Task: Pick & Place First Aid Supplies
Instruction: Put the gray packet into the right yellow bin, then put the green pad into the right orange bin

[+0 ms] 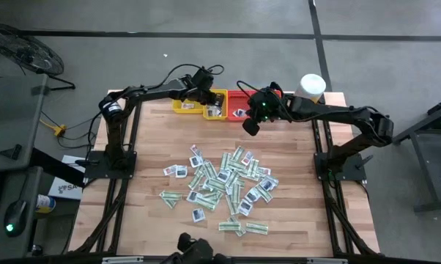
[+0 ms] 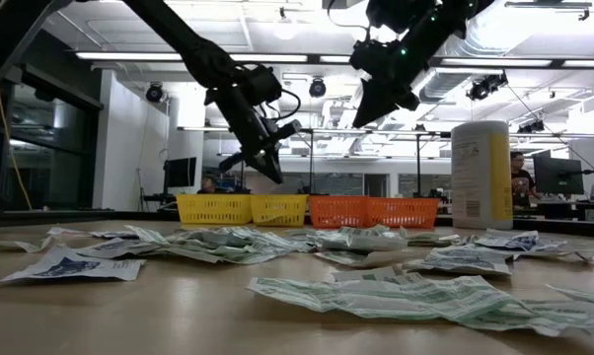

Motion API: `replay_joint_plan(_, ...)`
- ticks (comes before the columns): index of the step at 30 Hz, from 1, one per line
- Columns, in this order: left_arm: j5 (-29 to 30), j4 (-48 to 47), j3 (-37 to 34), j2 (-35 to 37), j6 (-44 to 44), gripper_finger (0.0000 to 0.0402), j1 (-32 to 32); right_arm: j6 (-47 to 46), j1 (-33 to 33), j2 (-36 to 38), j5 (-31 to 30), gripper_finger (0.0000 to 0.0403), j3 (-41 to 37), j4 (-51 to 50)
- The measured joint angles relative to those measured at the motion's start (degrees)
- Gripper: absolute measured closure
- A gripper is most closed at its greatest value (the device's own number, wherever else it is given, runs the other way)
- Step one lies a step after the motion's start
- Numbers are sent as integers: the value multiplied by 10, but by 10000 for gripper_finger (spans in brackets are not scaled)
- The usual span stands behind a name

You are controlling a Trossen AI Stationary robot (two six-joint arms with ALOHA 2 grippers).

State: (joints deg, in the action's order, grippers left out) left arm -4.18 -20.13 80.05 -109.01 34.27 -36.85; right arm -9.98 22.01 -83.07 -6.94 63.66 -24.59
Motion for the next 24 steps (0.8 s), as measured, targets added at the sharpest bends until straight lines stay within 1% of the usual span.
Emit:
replay_joint_plan(4, 13, 8, 0, 0, -7, 401, 1, 0, 10, 0, 15, 391, 0, 0)
replay_joint_plan(9, 6, 2, 0, 0, -14, 395, 1, 0, 13, 0, 15, 391, 0, 0)
replay_joint_plan(12, 1, 2, 0, 0, -23, 372, 2, 0, 13, 0, 15, 391, 0, -1)
replay_joint_plan(19, -9, 1, 0, 0, -29, 298, 1, 0, 12, 0, 28, 391, 0, -4)
replay_joint_plan(22, -27, -2, 1, 0, -45, 280, 1, 0, 12, 0, 37, 391, 0, -5)
replay_joint_plan(24, -29, -25, 9, 1, -46, 277, 1, 0, 12, 0, 39, 391, 0, -6)
